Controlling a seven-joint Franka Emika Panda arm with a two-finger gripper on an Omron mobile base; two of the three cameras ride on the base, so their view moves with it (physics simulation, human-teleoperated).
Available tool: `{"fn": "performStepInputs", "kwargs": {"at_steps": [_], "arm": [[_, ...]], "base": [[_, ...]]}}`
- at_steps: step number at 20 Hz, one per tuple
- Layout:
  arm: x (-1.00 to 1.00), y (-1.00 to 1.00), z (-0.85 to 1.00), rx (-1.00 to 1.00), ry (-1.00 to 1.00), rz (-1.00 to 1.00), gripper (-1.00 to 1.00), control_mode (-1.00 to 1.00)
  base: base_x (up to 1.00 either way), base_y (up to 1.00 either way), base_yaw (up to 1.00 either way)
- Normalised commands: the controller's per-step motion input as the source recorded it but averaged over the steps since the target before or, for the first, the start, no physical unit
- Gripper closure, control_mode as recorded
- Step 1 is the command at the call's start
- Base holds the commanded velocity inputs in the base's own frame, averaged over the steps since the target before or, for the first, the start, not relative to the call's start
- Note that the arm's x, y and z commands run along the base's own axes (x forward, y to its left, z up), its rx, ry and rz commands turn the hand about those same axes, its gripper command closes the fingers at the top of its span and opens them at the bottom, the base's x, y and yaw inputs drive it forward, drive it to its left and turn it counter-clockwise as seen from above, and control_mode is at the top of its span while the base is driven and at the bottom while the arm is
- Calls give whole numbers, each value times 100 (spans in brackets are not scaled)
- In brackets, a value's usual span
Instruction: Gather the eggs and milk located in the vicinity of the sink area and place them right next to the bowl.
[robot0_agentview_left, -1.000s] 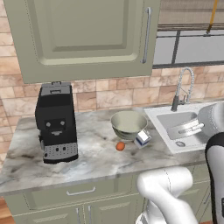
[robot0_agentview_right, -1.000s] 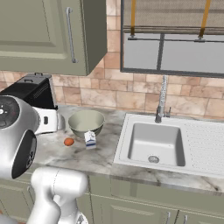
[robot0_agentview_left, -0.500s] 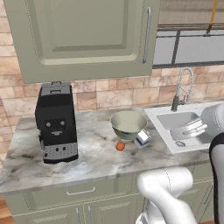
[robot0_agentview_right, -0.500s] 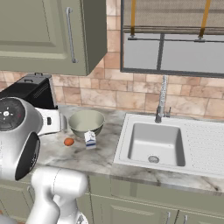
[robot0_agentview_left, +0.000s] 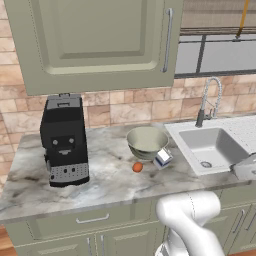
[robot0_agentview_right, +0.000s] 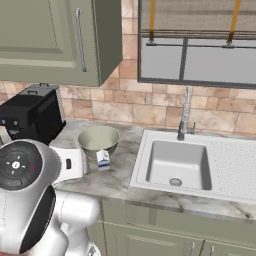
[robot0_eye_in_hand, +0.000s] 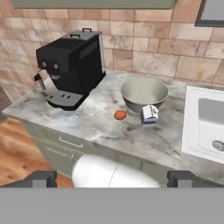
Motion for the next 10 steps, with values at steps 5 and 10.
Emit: {"fn": "performStepInputs", "kwargs": {"at_steps": [5, 10], "arm": [[-44, -16, -12, 0, -4, 0, -100, -100], [4, 0, -1, 0, -1, 0, -100, -100]], "base": [[0, 0, 0], [0, 0, 0]]}}
